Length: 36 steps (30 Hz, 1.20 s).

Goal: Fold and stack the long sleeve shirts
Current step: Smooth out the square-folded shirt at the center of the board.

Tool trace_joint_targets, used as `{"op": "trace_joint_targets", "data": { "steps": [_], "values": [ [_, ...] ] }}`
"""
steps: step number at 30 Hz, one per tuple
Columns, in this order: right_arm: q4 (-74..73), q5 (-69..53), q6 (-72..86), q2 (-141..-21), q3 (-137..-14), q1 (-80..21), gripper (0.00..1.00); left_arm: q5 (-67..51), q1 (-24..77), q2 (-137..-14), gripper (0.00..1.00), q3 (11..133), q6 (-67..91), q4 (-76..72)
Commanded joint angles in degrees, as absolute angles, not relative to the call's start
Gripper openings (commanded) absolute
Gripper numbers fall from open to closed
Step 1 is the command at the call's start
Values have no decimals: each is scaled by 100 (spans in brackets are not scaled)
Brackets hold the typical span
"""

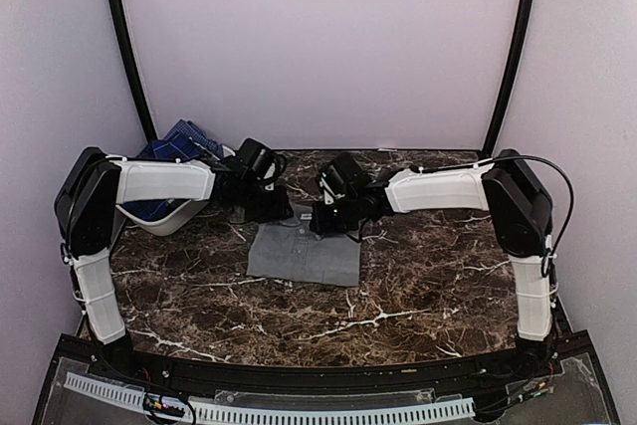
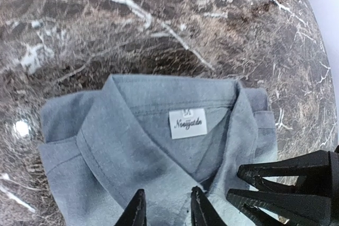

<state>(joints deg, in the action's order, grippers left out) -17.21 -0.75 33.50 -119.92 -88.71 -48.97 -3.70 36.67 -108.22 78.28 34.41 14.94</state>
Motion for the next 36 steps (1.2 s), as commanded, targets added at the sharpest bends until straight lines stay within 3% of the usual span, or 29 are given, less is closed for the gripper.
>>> {"op": "trace_joint_targets", "data": {
  "steps": [1,13,27,36],
  "values": [
    [-1227,-568,3596,-12312,-8695,-4851,24,-828,3633,-11064,26,7419,3747,1228],
    [-1136,-653,3632,-12213,-8407,-4678,25,-779,3375,-10714,27,6434,3861,944],
    [-1180,-538,3591,-11308,-7893,-4770,26,-915,3383,-9915,29,5219,4266,825],
    [-1133,-145,3707,-10414,-6711,-4436,36,-847,3393,-9720,29,5036,4199,889]
  ]
}}
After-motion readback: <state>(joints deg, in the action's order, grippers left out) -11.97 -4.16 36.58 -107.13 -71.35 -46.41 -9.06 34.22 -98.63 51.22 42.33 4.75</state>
